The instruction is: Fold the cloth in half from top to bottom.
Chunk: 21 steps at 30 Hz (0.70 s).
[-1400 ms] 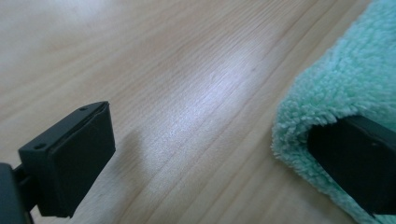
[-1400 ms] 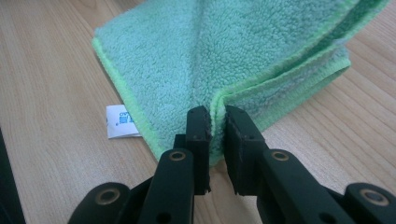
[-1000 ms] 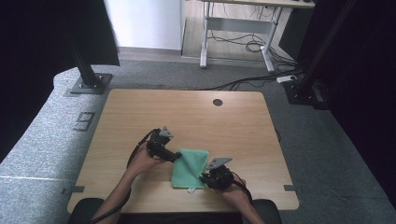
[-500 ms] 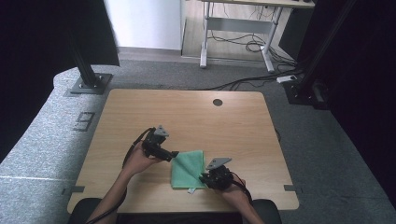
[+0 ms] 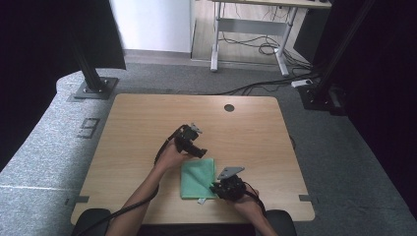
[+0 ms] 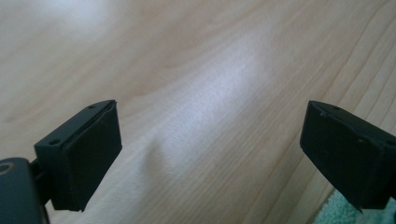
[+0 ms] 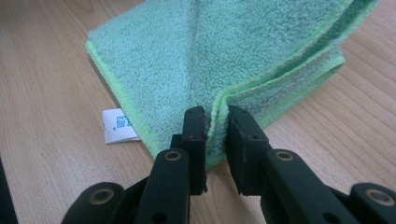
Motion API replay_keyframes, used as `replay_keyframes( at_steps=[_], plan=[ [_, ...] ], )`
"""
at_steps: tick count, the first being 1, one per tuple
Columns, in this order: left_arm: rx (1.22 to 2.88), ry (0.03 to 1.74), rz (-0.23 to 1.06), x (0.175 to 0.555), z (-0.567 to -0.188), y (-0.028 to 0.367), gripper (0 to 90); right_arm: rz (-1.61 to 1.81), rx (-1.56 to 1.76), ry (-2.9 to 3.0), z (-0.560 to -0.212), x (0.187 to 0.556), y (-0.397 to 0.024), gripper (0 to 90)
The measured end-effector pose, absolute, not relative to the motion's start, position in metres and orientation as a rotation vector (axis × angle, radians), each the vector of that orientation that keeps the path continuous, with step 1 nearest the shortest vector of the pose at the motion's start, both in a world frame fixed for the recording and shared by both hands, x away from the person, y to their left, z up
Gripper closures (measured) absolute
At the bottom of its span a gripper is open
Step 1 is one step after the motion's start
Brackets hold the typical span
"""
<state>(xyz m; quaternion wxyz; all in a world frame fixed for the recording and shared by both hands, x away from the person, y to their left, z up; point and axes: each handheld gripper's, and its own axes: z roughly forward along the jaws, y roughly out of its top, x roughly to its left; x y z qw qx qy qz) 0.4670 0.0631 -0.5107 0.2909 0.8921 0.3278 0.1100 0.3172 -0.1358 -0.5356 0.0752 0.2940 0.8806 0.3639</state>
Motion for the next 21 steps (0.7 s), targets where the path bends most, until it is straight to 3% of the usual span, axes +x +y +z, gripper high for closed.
replay_keyframes(
  at_steps=[11, 21],
  plan=[
    [2.38, 0.812, 0.202, 0.442, -0.507, 0.076, 4.8, 1.121, 0.889, 2.628, -0.533, 0.316, -0.14, 72.7],
    [2.357, 0.772, 0.162, 0.416, -0.5, 0.099, 5.1, 1.162, 0.922, 2.584, -0.527, 0.31, -0.15, 59.7]
  ],
)
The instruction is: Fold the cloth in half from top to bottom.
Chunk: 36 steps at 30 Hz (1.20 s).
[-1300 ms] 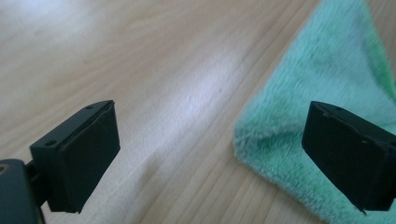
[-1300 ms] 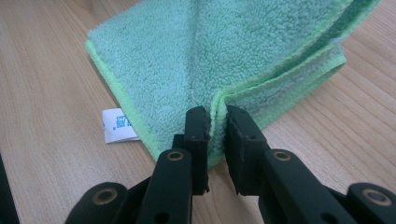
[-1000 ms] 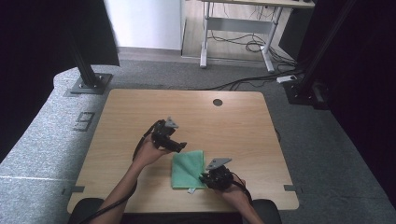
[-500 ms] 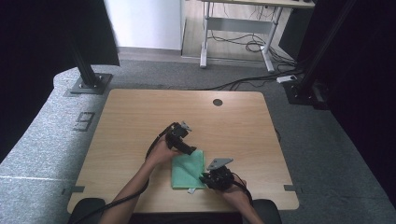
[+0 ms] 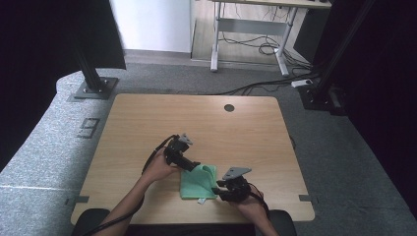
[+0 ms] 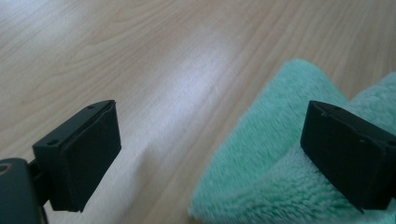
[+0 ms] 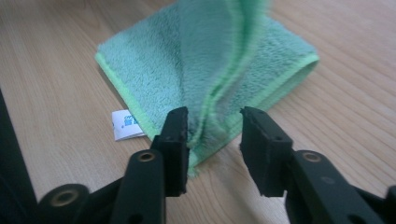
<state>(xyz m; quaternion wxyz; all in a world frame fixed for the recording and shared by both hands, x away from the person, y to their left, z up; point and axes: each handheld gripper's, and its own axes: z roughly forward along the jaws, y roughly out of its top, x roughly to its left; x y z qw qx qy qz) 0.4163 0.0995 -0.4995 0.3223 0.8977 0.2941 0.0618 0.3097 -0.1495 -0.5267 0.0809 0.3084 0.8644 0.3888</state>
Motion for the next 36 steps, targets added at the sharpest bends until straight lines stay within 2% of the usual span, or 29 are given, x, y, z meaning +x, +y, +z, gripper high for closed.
replay_keyframes(
  at_steps=[10, 16, 23, 29, 36],
  plan=[
    [2.365, 0.756, 0.168, 0.386, -0.507, 0.115, 4.9, 1.221, 1.034, 2.473, -0.517, 0.317, -0.17, 47.0],
    [2.342, 0.761, 0.203, 0.367, -0.505, 0.126, 4.8, 1.19, 1.02, 2.481, -0.519, 0.328, -0.151, 37.9],
    [2.327, 0.784, 0.233, 0.346, -0.511, 0.137, 4.8, 1.139, 0.985, 2.503, -0.527, 0.321, -0.135, 29.3],
    [2.365, 0.797, 0.276, 0.338, -0.528, 0.135, 4.6, 1.058, 0.981, 2.519, -0.535, 0.318, -0.137, 27.6],
    [2.324, 0.817, 0.292, 0.328, -0.527, 0.141, 4.5, 1.021, 0.999, 2.513, -0.54, 0.314, -0.144, 27.3]
  ],
)
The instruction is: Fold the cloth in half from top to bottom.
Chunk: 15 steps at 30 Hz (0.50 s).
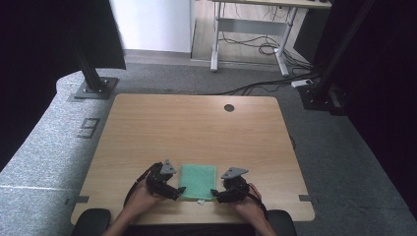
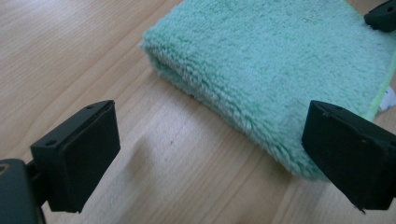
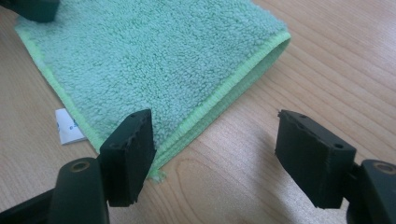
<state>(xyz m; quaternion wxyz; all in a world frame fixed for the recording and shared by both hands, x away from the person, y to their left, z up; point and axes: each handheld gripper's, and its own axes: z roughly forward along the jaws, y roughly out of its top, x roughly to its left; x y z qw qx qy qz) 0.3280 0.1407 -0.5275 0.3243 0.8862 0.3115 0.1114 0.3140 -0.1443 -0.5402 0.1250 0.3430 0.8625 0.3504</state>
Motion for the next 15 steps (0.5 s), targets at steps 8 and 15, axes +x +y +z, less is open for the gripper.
replay_keyframes(
  at_steps=[8, 15],
  plan=[
    [2.333, 0.87, 0.323, 0.326, -0.54, 0.143, 2.6, 1.008, 1.009, 2.497, -0.543, 0.313, -0.144, 22.6],
    [2.298, 0.923, 0.293, 0.327, -0.545, 0.144, 0.6, 1.005, 1.077, 2.493, -0.545, 0.315, -0.144, 19.9]
  ],
)
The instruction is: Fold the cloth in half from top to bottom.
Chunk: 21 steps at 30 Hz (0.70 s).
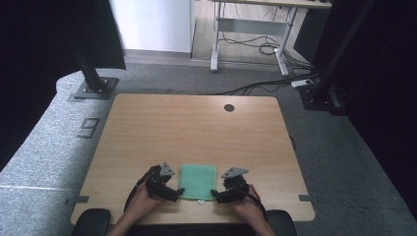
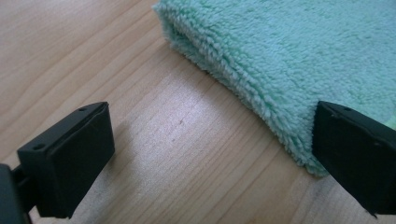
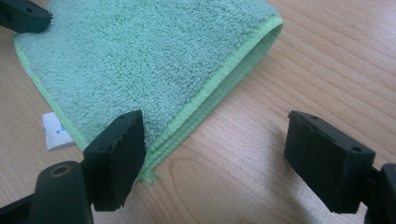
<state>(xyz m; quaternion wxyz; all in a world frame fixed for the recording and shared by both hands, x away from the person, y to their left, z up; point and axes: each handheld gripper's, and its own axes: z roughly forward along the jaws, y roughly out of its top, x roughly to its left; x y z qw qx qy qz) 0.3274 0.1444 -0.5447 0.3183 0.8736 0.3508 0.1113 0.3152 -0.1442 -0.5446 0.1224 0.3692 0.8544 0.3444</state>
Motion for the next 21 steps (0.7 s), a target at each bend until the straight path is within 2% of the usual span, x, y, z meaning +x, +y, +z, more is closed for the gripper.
replay_keyframes(
  at_steps=[3, 6, 21],
  plan=[
    [2.289, 0.927, 0.293, 0.329, -0.546, 0.146, 0.0, 1.006, 1.067, 2.495, -0.545, 0.316, -0.144, 19.2],
    [2.28, 0.938, 0.302, 0.332, -0.547, 0.145, 0.0, 0.994, 1.06, 2.493, -0.546, 0.319, -0.144, 13.4],
    [2.239, 0.991, 0.338, 0.359, -0.548, 0.146, 0.0, 0.988, 1.101, 2.443, -0.547, 0.35, -0.143, 13.1]
  ],
)
